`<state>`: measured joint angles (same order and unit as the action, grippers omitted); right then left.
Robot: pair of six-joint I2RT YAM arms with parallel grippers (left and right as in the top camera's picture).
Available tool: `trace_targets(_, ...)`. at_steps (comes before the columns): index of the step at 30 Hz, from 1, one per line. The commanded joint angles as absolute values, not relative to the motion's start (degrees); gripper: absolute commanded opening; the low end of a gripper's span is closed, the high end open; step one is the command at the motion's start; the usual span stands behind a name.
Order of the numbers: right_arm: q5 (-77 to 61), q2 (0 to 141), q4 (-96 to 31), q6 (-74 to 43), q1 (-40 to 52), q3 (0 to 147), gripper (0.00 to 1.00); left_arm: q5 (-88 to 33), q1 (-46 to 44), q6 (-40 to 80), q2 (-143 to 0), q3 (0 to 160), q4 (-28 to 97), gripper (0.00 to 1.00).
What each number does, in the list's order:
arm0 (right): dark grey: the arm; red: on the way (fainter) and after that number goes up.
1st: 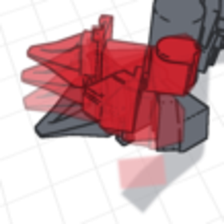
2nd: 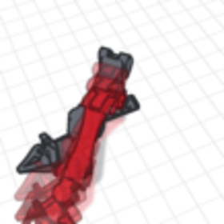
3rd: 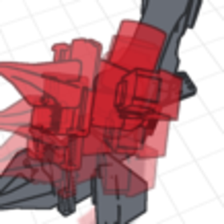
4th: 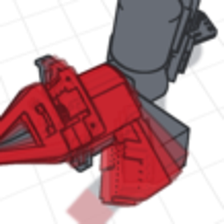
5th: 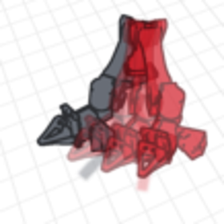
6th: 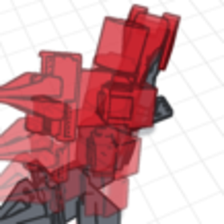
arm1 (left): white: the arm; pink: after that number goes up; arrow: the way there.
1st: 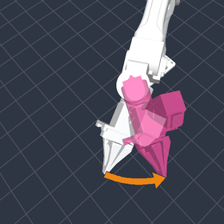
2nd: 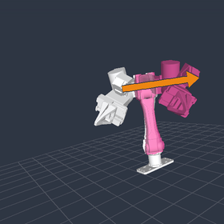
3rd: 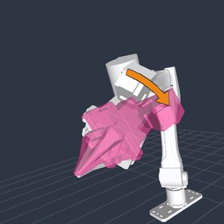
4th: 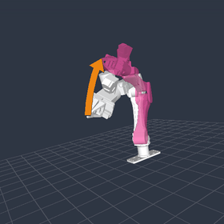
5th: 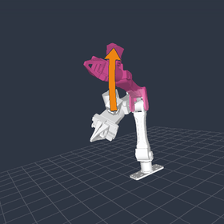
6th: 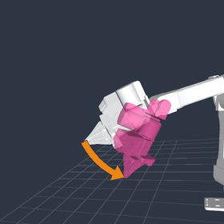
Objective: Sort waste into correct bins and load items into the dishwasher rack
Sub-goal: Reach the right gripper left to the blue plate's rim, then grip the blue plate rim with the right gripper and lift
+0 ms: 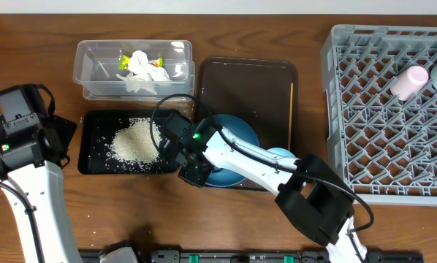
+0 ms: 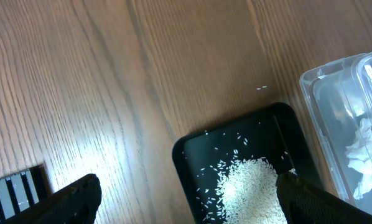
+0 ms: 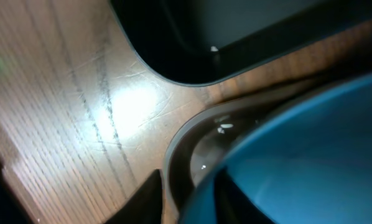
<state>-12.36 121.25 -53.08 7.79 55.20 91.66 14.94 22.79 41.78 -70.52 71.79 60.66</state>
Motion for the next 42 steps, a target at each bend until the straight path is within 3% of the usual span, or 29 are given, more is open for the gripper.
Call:
trace_targets(1,-12.9,121.9,-52.9,7.3,55.6,91.4,0.17,15.2,23.0,41.9,-70.7,71.7,60.9,0.92)
trace_targets(9,-12.8,121.8,-53.0,6.4,55.5,93.6,0.01,15.2,23.0,41.9,-70.7,71.7,60.9,0.92)
trace_targets(23,-12.0,121.8,-66.6,5.8,49.8,111.2,0.01,15.2,23.0,41.9,-70.7,71.7,60.9,0.92)
trace_targets(31,-10.3,119.5,-78.3,0.6,38.6,122.5,0.01,15.2,23.0,41.9,-70.7,71.7,60.9,0.92)
trace_targets(42,-15.7,104.2,-80.7,-6.9,15.0,123.1,0.01,15.2,23.0,41.9,-70.7,71.7,60.9,0.92)
